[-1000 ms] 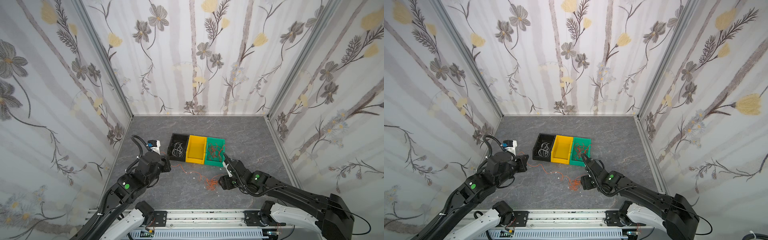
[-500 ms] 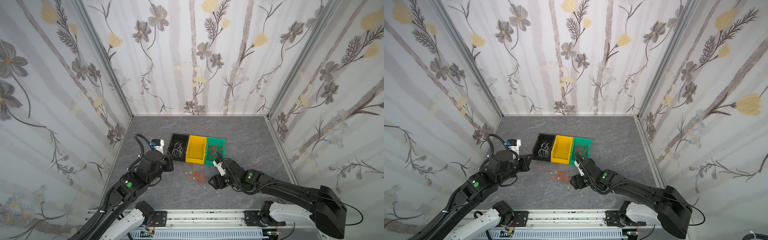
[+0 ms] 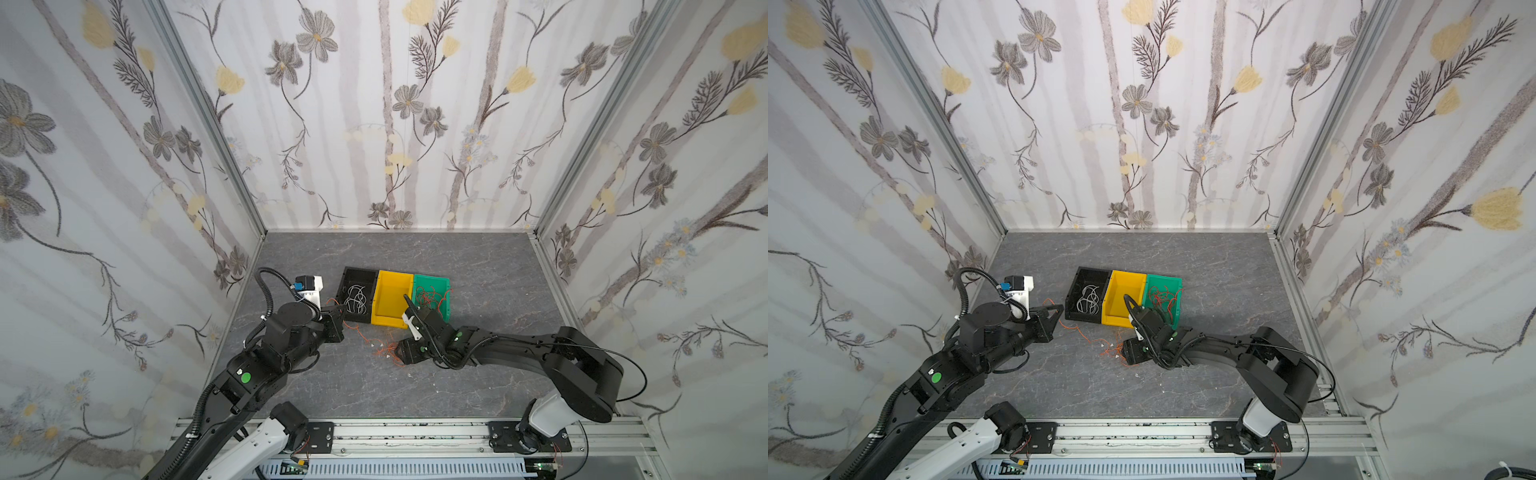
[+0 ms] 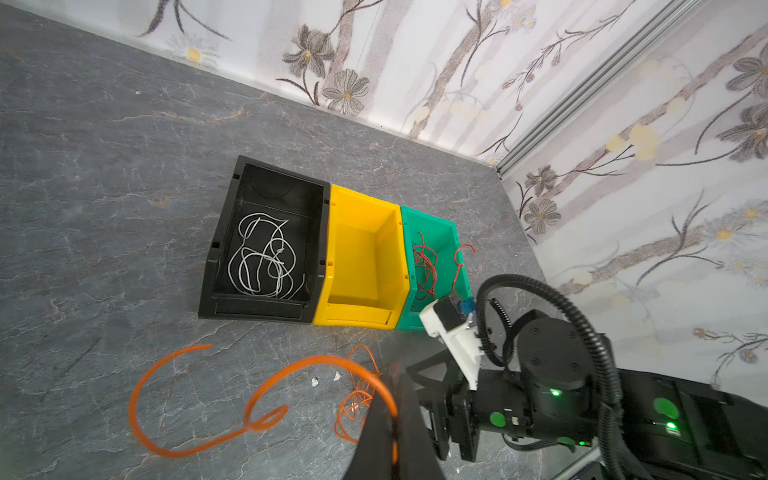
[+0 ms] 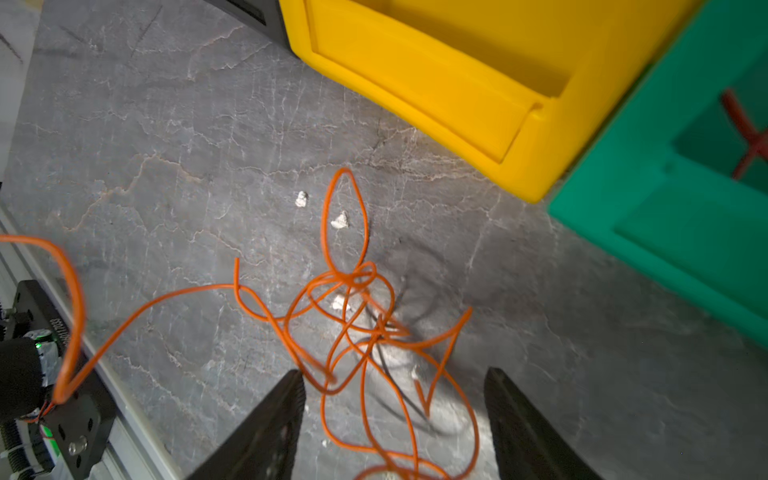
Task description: Untangle the cables
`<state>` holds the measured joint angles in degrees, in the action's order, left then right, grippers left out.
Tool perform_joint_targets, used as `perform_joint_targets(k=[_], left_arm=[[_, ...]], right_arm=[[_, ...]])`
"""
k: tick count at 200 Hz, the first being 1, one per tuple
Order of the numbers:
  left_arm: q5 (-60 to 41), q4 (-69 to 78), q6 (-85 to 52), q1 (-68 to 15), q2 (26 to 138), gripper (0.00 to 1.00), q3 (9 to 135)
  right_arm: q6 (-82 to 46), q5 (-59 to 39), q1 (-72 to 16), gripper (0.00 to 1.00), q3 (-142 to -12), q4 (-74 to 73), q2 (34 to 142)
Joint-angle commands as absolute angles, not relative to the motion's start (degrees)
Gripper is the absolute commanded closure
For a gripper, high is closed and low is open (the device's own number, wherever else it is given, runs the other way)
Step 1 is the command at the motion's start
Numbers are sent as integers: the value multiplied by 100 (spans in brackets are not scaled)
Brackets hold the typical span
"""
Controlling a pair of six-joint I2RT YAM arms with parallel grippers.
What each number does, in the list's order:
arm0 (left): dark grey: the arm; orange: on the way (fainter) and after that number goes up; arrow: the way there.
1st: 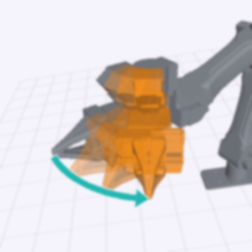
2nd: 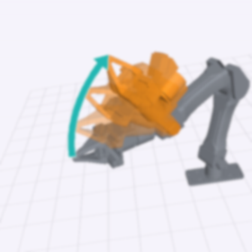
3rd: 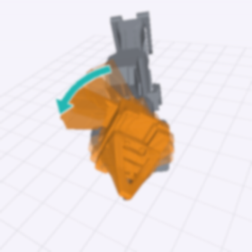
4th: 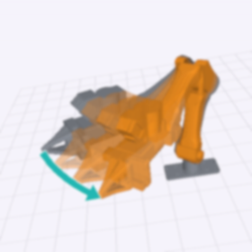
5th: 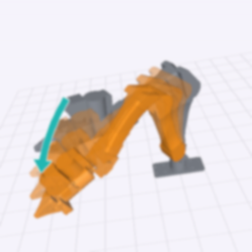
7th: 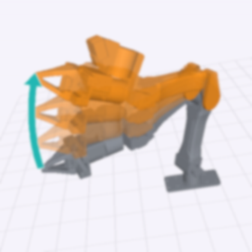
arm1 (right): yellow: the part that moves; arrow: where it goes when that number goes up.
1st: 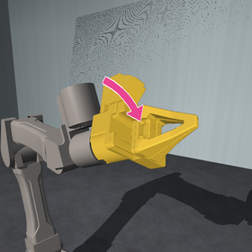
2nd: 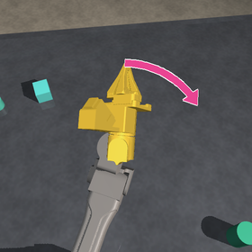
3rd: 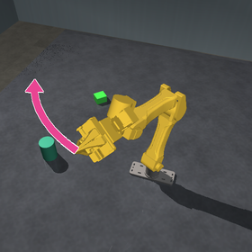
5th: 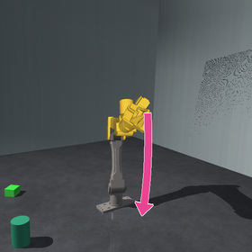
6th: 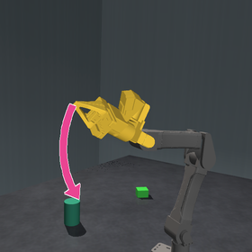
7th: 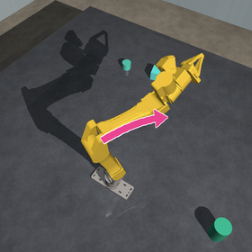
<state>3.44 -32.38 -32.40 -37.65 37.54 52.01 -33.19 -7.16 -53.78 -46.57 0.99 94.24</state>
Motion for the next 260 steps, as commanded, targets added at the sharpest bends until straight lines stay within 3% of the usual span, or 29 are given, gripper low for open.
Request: perform_joint_targets(k=[1, 43, 103, 170, 260], left_arm=[[473, -3266, -3178, -3757, 3753, 100, 5363], [804, -3422, -2931, -3760, 3778, 100, 5798], [1795, -3937, -2370, -3746, 3901, 100, 6541], [2084, -4190, -2110, -3669, 4143, 100, 6873], [944, -3659, -2337, -3658, 4578, 100, 6744]], right_arm=[[-3442, -789, -5388, 40, -4781, -135, 9723], [-3472, -599, -5390, 73, -4761, 117, 9801], [-3385, -251, -5383, 87, -4172, 582, 8932], [-2766, -30, -5388, 83, -3569, 1607, 7706], [-2496, -892, -5403, 52, -3690, 1341, 7135]])
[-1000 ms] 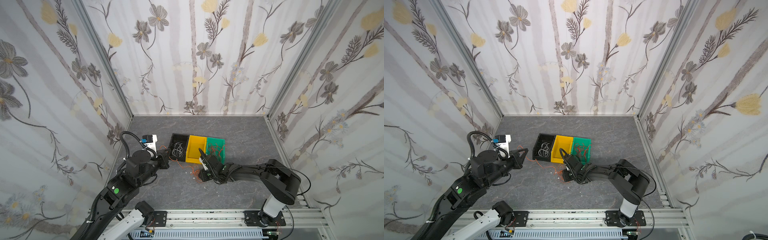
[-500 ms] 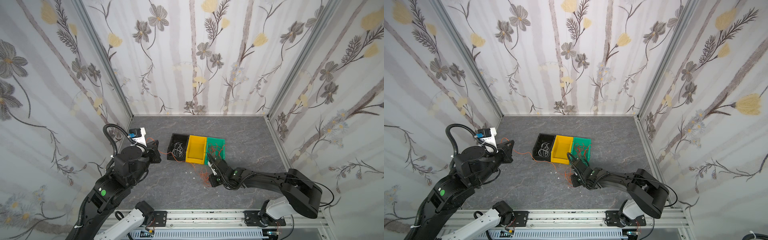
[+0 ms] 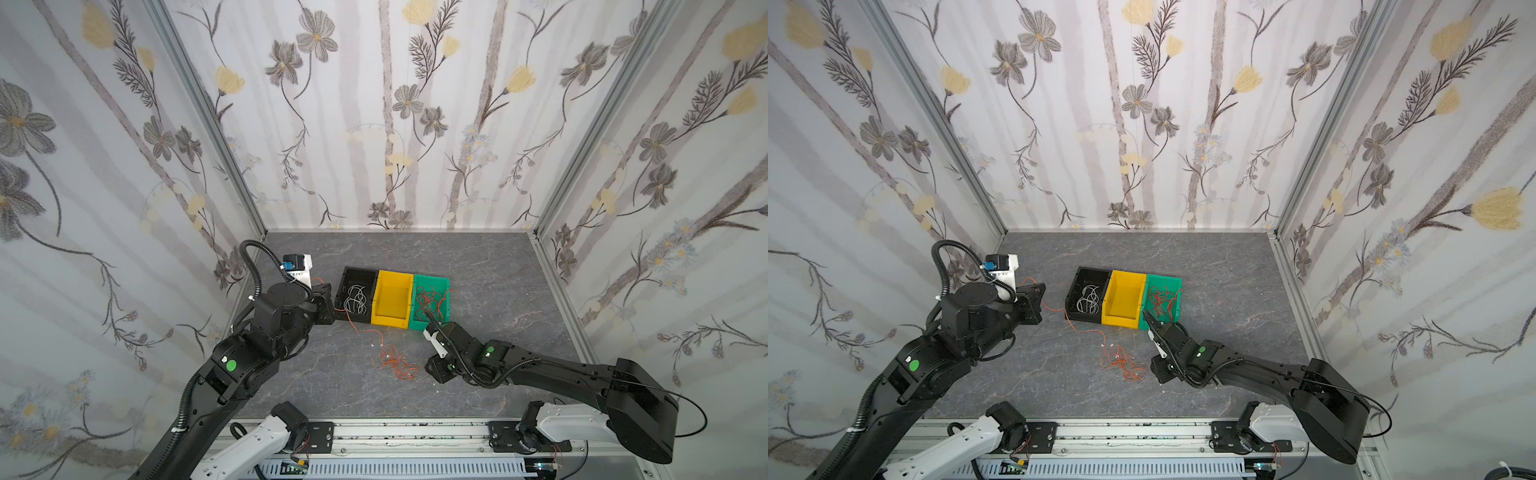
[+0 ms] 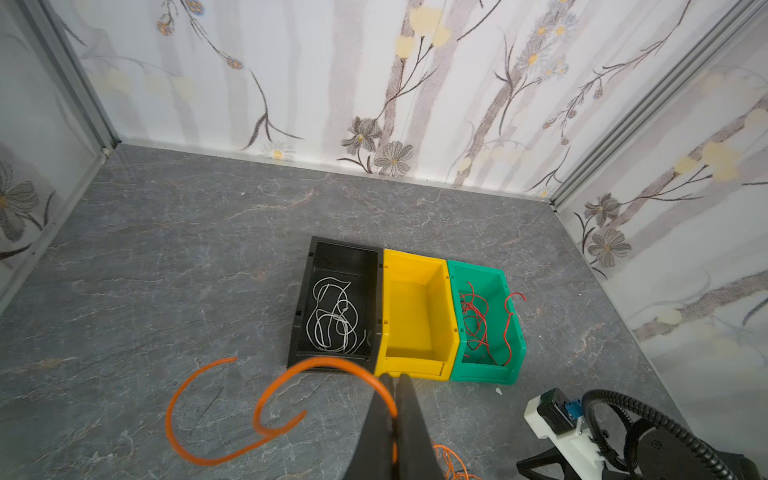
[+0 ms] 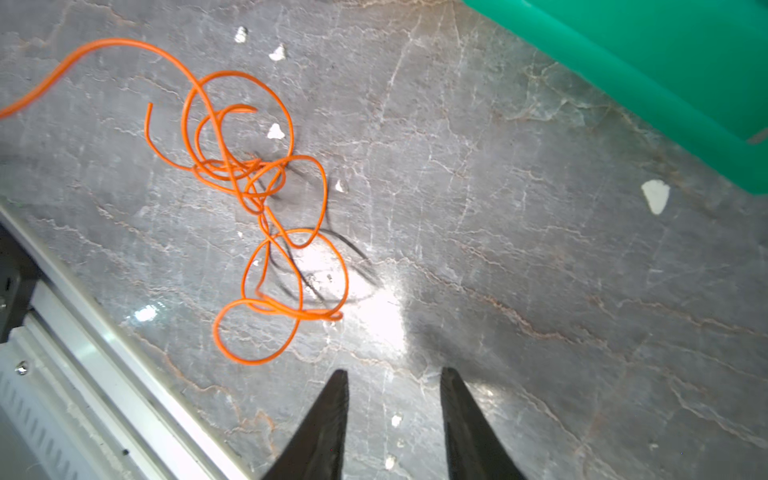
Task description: Untangle the cables
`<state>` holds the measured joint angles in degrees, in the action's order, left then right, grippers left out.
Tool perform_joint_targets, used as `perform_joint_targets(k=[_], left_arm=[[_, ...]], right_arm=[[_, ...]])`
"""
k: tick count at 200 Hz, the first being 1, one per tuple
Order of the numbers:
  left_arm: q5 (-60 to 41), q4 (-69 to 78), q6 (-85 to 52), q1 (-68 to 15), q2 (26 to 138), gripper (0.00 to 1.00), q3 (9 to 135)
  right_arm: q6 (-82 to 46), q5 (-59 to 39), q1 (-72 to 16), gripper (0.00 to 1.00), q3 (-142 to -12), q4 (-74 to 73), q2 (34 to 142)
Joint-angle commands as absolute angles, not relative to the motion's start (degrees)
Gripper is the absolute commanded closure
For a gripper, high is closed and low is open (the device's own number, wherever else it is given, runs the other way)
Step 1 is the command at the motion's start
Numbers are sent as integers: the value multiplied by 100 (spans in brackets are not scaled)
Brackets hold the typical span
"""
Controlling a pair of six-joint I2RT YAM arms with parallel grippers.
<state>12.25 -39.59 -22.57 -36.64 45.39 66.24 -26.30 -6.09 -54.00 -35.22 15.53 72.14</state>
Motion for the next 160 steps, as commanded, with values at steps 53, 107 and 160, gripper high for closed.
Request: perform_joint_targets(k=[53, 107, 160], left_arm=[[502, -3390, -2496, -3657, 4605, 100, 6864], [233, -3122, -2644, -3667, 4587, 100, 6915], [242, -3104, -2617, -3658, 4569, 100, 6924]], right_arm=[[-2217, -1311, -5428, 37, -4058, 465, 7443], [-2244, -1563, -5428, 43, -4511, -344, 8639], [-2388, -1675, -5424, 69, -4711, -471, 9404]])
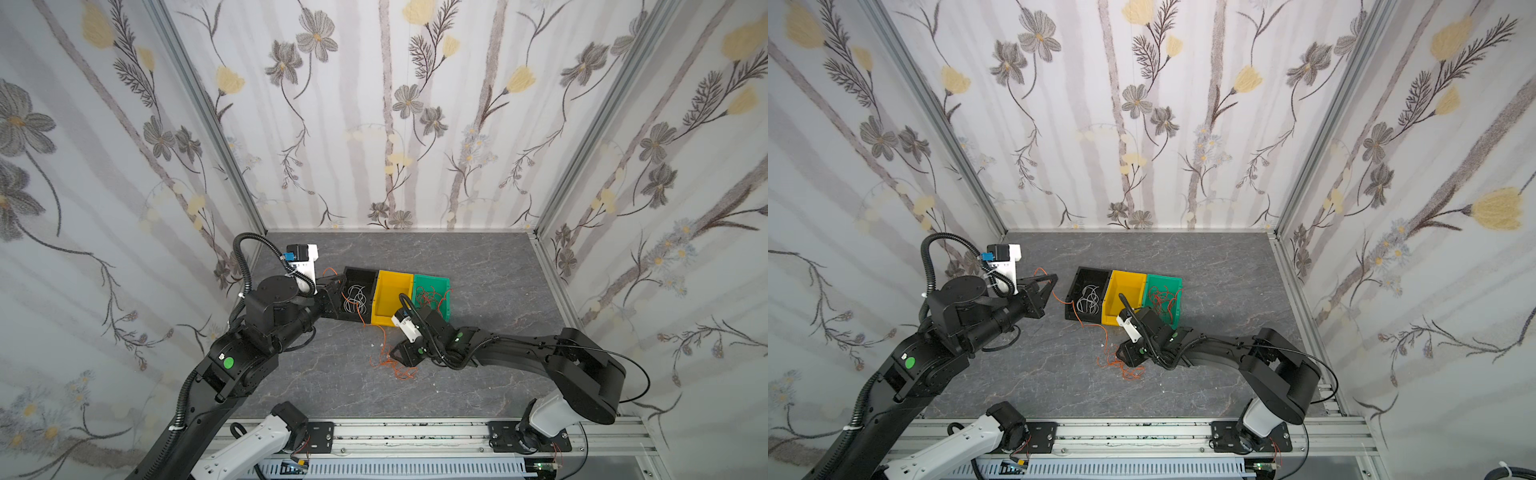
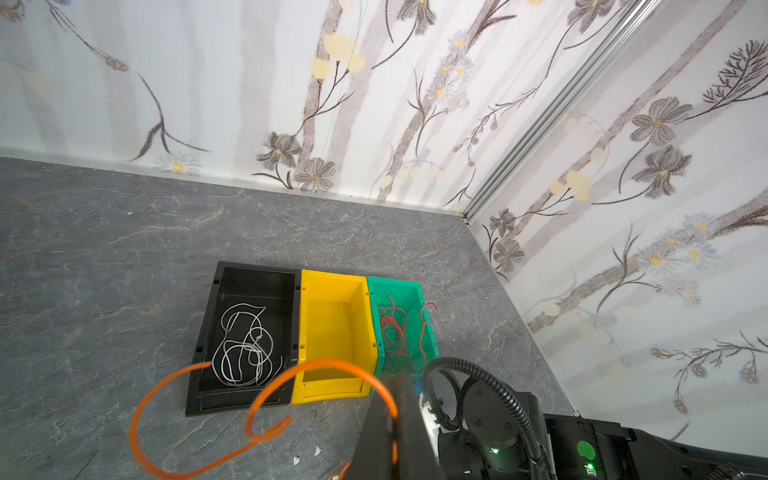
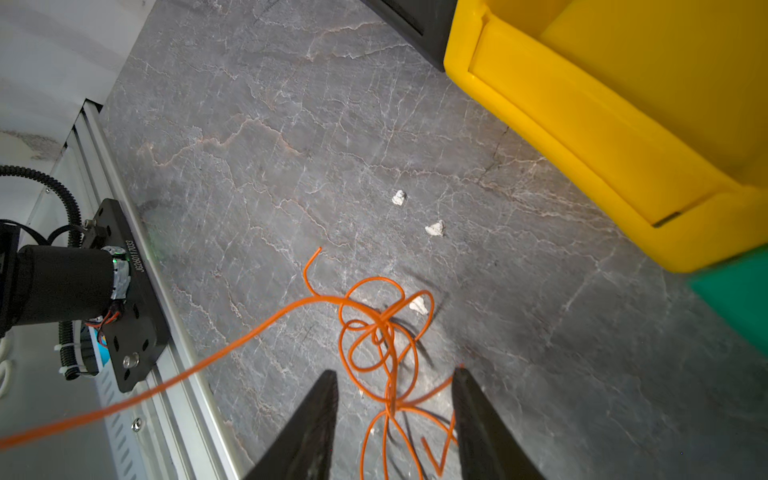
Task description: Untangle the cables
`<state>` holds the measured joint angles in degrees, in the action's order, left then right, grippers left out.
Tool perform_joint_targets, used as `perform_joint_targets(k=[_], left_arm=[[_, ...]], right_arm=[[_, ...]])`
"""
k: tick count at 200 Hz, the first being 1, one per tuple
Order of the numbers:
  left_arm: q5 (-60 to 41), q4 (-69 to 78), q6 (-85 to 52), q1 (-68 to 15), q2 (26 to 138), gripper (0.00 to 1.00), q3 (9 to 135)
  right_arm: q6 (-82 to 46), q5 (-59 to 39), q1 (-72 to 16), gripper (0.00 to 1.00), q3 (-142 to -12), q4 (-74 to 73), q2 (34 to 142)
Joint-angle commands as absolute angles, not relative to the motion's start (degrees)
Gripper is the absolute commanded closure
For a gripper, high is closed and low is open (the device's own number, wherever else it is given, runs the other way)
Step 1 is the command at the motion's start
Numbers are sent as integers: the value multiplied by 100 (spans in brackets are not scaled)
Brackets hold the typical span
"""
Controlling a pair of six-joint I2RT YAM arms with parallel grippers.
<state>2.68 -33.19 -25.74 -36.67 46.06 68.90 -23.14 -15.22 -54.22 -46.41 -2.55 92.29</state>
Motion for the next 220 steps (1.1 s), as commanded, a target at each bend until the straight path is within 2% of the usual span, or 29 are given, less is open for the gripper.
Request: perform_joint_targets(k=[1, 34, 80, 136, 220], left_arm=[[248, -3103, -2614, -3662, 4570, 100, 6929], [261, -3094, -2581, -3659, 4539, 100, 6822], [-86, -3020, -2595, -3657, 4608, 100, 6395], [-560, -2503, -2926, -3657, 4719, 100, 5589], [-1100, -1727, -3225, -3669, 4869, 100, 4961]], right_arm=[[-2389, -1677, -5423, 69, -4711, -473, 9404], [-2402, -1688, -5429, 88, -4649, -361, 9241], [-2281, -1579, -5415, 99, -4980, 871, 8471], [-2267, -1586, -5407, 100, -5304, 1696, 7833], [-2068, -735, -5379, 100, -5994, 3429, 7623]])
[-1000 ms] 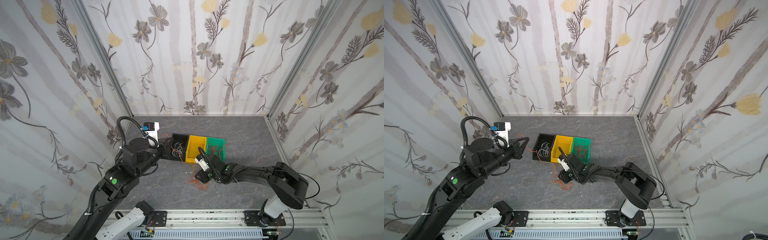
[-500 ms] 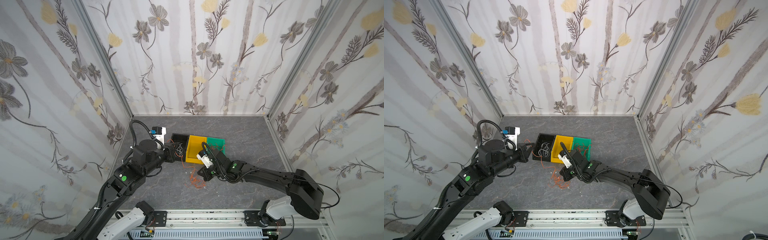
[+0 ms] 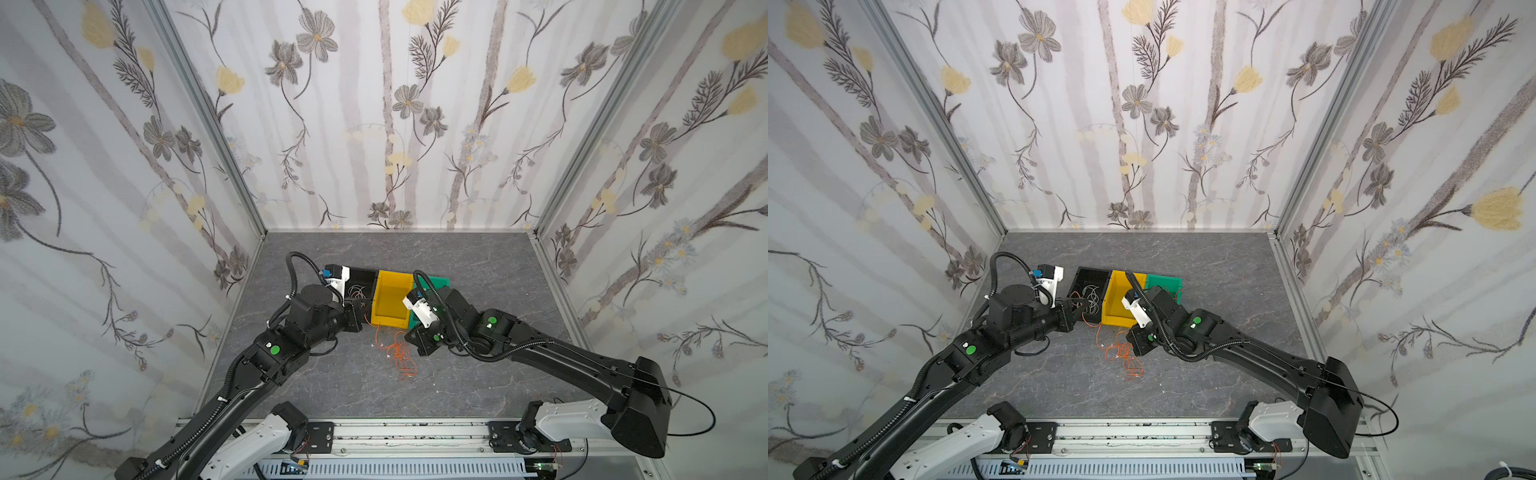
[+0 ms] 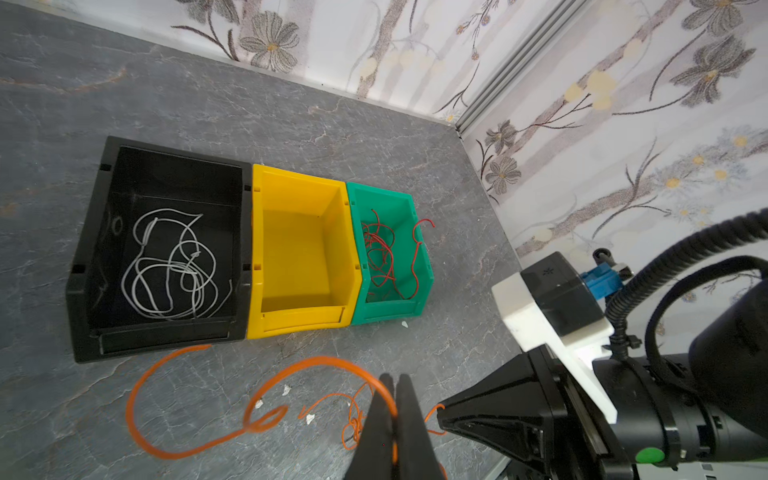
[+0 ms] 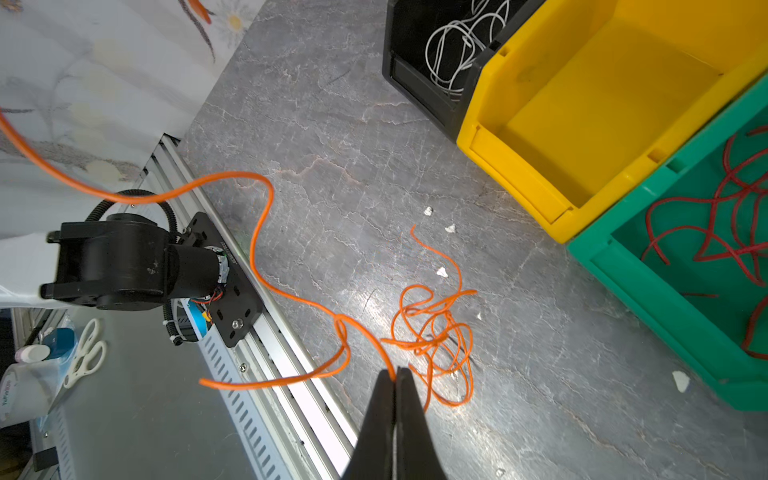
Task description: Untangle the cables
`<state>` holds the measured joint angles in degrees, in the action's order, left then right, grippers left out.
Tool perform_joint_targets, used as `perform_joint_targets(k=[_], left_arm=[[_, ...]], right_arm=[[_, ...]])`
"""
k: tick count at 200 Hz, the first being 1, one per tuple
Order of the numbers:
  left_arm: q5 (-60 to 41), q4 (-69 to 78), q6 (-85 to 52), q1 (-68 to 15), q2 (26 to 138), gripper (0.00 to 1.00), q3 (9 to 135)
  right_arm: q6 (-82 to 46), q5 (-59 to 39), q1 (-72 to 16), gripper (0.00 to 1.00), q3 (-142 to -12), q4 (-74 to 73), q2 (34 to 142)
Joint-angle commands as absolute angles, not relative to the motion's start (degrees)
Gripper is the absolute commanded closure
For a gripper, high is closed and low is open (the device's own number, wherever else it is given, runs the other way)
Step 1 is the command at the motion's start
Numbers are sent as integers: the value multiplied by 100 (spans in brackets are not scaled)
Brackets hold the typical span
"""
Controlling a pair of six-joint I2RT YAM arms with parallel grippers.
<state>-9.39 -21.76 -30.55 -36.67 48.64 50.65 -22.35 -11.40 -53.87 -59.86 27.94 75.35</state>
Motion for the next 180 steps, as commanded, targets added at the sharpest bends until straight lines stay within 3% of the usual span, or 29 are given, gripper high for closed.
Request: perform_joint_targets(k=[1, 77, 180], left_arm=[[-1099, -1720, -3229, -3667, 4865, 100, 4954], [-948, -1707, -3261, -3665, 4692, 100, 4806], [-1383, -1223, -3296, -3665, 5253, 100, 4709]], right_arm=[[-2067, -715, -5383, 100, -5981, 3433, 7630], [-2381, -471, -5396, 100, -5196, 2912, 8536], [-2320, -1138, -5395, 100, -5309, 3288, 6875]])
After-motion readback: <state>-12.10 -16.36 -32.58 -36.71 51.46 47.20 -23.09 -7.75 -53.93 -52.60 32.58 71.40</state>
